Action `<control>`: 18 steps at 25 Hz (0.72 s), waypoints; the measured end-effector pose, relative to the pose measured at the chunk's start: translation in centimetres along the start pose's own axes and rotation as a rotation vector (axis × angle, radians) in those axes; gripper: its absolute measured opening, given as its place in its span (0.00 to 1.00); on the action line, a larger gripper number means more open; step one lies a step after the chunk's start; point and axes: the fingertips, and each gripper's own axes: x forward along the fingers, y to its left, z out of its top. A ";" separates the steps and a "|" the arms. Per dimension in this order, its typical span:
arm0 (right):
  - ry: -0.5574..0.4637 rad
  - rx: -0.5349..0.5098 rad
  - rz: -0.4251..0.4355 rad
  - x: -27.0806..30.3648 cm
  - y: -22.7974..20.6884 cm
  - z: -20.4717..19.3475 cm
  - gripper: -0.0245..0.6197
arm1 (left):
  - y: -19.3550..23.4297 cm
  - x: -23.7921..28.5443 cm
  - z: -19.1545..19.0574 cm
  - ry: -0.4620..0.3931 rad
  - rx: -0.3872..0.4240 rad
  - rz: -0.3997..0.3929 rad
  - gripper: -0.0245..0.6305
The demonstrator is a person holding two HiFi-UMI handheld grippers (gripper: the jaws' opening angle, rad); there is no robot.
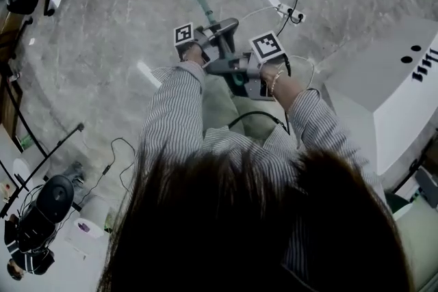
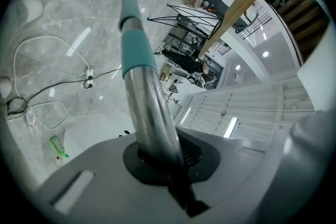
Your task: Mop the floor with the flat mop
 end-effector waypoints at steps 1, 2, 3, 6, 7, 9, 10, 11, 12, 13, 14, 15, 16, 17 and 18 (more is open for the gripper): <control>0.009 -0.004 -0.008 -1.0 -1.2 -1.7 0.14 | 1.3 -0.1 -1.8 0.003 -0.002 0.000 0.05; 0.020 -0.007 -0.020 -1.9 -2.4 -3.5 0.14 | 2.6 -0.3 -3.6 0.006 -0.006 0.000 0.05; 0.031 -0.009 -0.033 -2.7 -3.5 -5.3 0.14 | 3.8 -0.5 -5.4 0.008 -0.013 0.000 0.05; 0.051 -0.010 -0.059 -4.7 -6.4 -9.9 0.13 | 6.7 -1.2 -10.1 -0.008 -0.021 -0.008 0.05; 0.056 -0.007 -0.061 -5.1 -7.0 -11.4 0.13 | 7.4 -1.6 -11.5 -0.016 -0.023 -0.011 0.05; 0.065 -0.003 -0.057 -5.8 -7.6 -14.6 0.13 | 8.2 -2.5 -14.5 -0.022 -0.036 -0.017 0.05; 0.071 -0.003 -0.054 -6.0 -7.7 -16.1 0.13 | 8.4 -3.0 -16.1 -0.019 -0.043 -0.018 0.05; 0.078 -0.002 -0.050 -6.1 -7.8 -17.5 0.13 | 8.6 -3.4 -17.5 -0.013 -0.050 -0.018 0.05; 0.089 0.002 -0.047 -6.2 -7.9 -18.6 0.13 | 8.9 -3.8 -18.6 -0.004 -0.057 -0.015 0.05; 0.100 0.007 -0.045 -6.2 -8.2 -19.3 0.13 | 9.3 -4.2 -19.3 0.007 -0.065 -0.011 0.05; 0.111 0.013 -0.045 -6.2 -8.5 -19.9 0.13 | 9.6 -4.5 -20.0 0.018 -0.073 -0.005 0.05; 0.121 0.019 -0.050 -6.2 -8.9 -20.3 0.13 | 9.9 -4.8 -20.5 0.029 -0.083 0.003 0.05; 0.128 0.026 -0.059 -6.2 -9.2 -20.7 0.13 | 10.2 -5.0 -20.9 0.037 -0.094 0.012 0.05; 0.131 0.034 -0.073 -6.2 -9.7 -20.8 0.12 | 10.5 -5.2 -21.2 0.042 -0.103 0.021 0.05; 0.127 0.041 -0.088 -6.3 -10.1 -20.8 0.12 | 10.8 -5.3 -21.3 0.043 -0.111 0.030 0.05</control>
